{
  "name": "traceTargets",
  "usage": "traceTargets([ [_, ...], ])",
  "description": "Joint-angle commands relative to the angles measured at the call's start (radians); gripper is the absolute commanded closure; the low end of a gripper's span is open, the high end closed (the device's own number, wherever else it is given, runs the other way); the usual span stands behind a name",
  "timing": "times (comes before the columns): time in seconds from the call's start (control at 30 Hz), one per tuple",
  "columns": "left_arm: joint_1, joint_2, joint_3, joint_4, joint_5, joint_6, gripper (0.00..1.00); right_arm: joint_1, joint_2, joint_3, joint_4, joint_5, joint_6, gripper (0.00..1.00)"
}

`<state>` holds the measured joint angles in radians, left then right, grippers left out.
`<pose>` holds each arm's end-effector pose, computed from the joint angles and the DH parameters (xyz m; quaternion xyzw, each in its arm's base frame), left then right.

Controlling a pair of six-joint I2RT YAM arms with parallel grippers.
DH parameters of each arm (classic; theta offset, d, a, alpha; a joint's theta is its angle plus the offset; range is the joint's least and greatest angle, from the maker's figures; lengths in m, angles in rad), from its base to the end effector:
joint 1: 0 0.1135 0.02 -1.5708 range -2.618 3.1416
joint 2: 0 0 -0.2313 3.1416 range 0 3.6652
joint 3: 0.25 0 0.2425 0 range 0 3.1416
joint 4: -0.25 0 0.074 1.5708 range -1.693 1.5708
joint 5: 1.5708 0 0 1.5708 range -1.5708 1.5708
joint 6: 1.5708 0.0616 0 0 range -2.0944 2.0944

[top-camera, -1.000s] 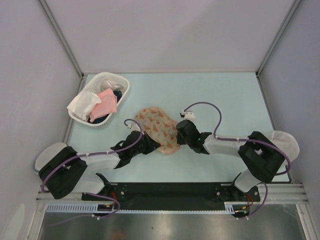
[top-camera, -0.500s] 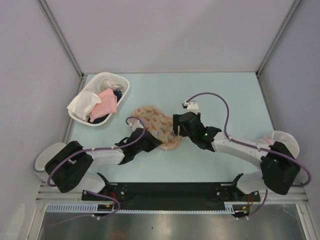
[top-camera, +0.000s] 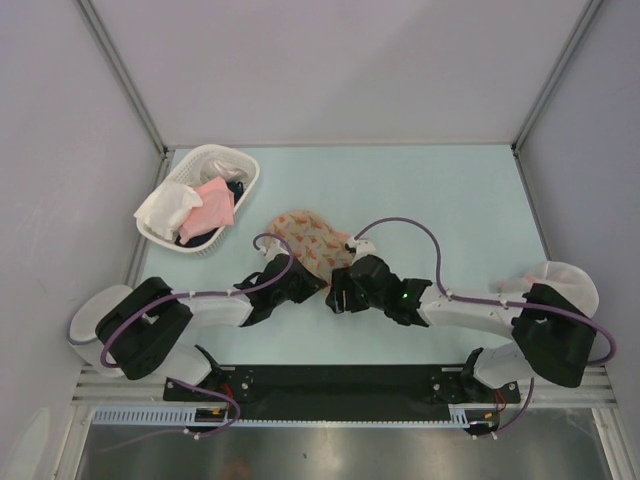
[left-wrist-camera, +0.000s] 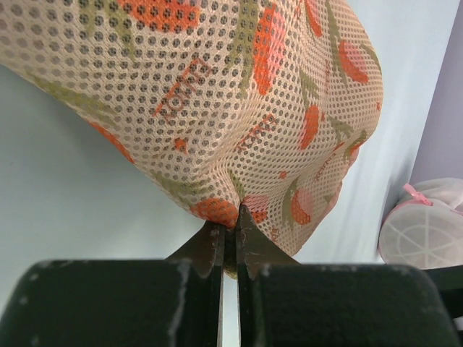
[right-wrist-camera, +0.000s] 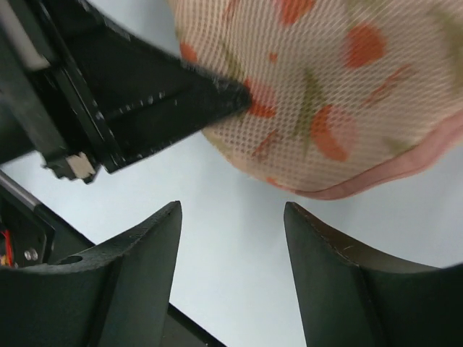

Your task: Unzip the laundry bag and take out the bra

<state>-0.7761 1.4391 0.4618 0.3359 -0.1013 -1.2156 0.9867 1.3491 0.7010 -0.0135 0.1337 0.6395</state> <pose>0.2036 -0.1911 0.1006 -0.2168 0.8664 -0.3510 0.2814 0.1719 0.2451 0.1622 -0.1259 0.8880 0.2770 0.3447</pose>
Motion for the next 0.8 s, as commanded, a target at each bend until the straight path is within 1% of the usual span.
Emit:
traceTargets([
  [0.0,-0.009,0.000,0.028,0.058,0.020,-0.036,1.00,0.035,0.086,0.032,0.084,-0.059,0.040,0.37],
  [0.23,-0.009,-0.032,0.006,0.058,0.021,-0.050,1.00,0.047,0.183,0.058,0.089,0.023,0.019,0.42],
  [0.5,-0.011,-0.045,-0.008,0.074,0.035,-0.065,1.00,0.069,0.246,0.057,0.161,0.194,0.017,0.46],
  [0.6,-0.011,-0.046,-0.012,0.080,0.037,-0.071,1.00,0.089,0.248,0.057,0.184,0.253,0.012,0.52],
  [0.63,-0.012,-0.046,-0.015,0.081,0.037,-0.073,1.00,0.101,0.243,0.058,0.190,0.267,0.011,0.56],
  [0.77,-0.011,-0.045,-0.020,0.084,0.040,-0.076,1.00,0.125,0.242,0.064,0.187,0.355,0.011,0.59],
])
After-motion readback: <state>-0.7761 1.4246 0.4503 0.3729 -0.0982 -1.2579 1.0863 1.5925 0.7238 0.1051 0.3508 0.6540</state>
